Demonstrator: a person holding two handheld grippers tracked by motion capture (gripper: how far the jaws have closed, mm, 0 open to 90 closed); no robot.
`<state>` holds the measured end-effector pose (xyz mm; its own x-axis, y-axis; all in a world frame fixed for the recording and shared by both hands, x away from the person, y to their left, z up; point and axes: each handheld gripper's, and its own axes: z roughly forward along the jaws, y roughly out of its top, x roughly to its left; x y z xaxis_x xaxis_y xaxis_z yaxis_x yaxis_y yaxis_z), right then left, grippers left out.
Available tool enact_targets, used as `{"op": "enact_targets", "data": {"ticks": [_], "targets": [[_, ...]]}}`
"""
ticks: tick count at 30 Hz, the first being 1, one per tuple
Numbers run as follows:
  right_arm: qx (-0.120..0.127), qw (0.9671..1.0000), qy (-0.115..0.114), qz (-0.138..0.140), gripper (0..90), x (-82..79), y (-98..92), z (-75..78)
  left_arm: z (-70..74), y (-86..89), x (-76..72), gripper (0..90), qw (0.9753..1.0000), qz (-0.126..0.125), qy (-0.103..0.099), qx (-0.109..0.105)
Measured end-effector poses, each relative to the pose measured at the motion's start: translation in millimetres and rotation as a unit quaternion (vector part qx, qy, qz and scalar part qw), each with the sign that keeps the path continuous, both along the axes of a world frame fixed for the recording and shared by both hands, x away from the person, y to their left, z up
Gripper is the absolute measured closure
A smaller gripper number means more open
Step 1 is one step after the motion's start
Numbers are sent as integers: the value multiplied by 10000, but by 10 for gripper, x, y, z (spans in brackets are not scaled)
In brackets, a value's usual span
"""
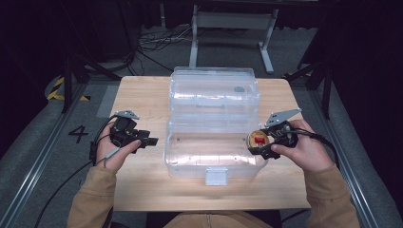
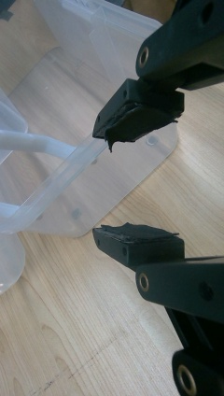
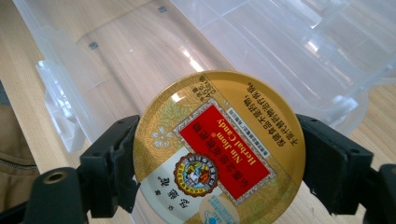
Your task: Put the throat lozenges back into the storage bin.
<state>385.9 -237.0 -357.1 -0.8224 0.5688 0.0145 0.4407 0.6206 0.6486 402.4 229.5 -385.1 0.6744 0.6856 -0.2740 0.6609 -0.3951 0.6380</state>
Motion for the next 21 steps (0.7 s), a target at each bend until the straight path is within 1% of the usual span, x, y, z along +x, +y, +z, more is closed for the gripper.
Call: {"op": "enact_targets", "data": {"ticks": [3, 8, 10, 12, 15, 16, 17, 18, 19, 21], "targets": [[-20, 10000, 32, 76, 200, 6, 53, -13, -5, -6, 1, 466, 10000, 1, 13, 1], [-25, 9999, 87, 121, 200, 32, 118, -45, -8, -12, 1, 466, 10000, -1, 12, 12], [-72, 9998, 108, 118, 200, 45, 133, -65, -11, -12, 1, 466, 10000, -1, 13, 13], [-212, 9995, 164, 171, 200, 60, 165, -116, -18, -6, 9, 466, 10000, -14, 9, 35], [-272, 9991, 224, 239, 200, 77, 199, -162, -22, -6, 10, 466, 10000, -20, 21, 42], [-188, 9989, 288, 315, 200, 87, 232, -196, -21, -5, 11, 466, 10000, -24, 10, 48], [-188, 9989, 288, 315, 200, 87, 232, -196, -21, -5, 11, 466, 10000, -24, 10, 48], [-160, 9987, 322, 371, 200, 94, 241, -207, -20, -7, 6, 466, 10000, -12, 18, 34], [-162, 9982, 401, 419, 200, 99, 255, -225, -20, -5, 0, 466, 10000, -8, 33, 35], [-317, 9975, 413, 485, 200, 117, 267, -262, -30, 2, -13, 466, 10000, 18, 50, 51]]}}
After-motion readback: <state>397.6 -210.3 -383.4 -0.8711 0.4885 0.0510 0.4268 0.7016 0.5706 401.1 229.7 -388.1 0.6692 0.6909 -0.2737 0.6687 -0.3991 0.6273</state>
